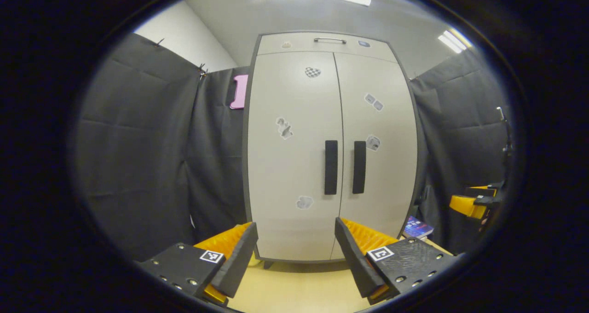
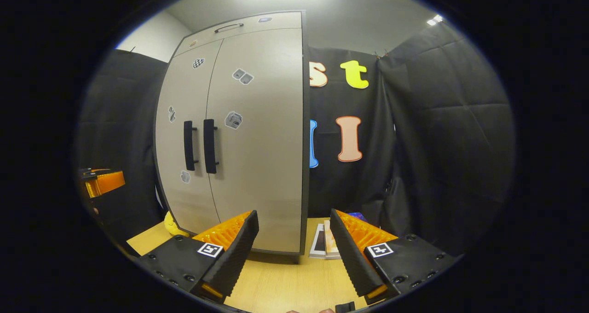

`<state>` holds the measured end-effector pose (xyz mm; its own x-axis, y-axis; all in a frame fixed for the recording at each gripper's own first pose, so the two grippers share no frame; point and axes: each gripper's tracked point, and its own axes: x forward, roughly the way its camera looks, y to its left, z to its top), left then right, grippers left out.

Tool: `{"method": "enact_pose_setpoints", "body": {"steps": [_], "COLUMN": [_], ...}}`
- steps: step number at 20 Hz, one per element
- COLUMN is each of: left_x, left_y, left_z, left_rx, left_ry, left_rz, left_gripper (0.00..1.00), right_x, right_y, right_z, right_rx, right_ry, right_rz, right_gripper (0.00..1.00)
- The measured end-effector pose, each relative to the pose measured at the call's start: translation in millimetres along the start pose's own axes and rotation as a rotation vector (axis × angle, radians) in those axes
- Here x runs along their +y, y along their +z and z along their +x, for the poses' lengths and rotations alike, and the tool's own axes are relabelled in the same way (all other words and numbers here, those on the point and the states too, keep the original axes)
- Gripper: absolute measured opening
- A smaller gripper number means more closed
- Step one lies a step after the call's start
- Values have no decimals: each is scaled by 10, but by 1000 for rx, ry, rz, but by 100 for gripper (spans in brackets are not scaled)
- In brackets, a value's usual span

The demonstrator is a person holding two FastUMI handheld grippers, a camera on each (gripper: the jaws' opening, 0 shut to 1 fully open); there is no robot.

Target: Open the right door of the double-door shoe cabinet with the right hand, and open the left door with the left hand.

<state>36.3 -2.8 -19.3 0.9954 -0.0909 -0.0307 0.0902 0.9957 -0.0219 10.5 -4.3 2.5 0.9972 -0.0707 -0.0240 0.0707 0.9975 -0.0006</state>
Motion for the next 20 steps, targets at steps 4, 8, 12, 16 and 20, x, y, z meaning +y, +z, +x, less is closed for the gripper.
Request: {"method": "enact_pose_setpoints", "body": {"steps": [4, 8, 12, 16, 20], "left_x": [299, 498, 555, 448, 280], "left_y": [1, -14, -12, 36, -10], "left_z": [71, 30, -32, -140, -232], "left_rx": [-11, -14, -6, -12, 4], "left_ry": [16, 28, 54, 76, 74], "left_rz": [-24, -43, -44, -33, -16], "left_gripper": [95, 99, 99, 97, 99], "right_x": [268, 512, 675, 801, 964], "right_y": [120, 254, 369, 492, 724], "right_z": [106, 180, 222, 299, 452], "right_rx": [3, -8, -21, -31, -64], "right_ry": [-6, 28, 82, 159, 207], "right_rz": [38, 38, 23, 51, 91], "right_gripper": [96, 98, 96, 97, 95]}}
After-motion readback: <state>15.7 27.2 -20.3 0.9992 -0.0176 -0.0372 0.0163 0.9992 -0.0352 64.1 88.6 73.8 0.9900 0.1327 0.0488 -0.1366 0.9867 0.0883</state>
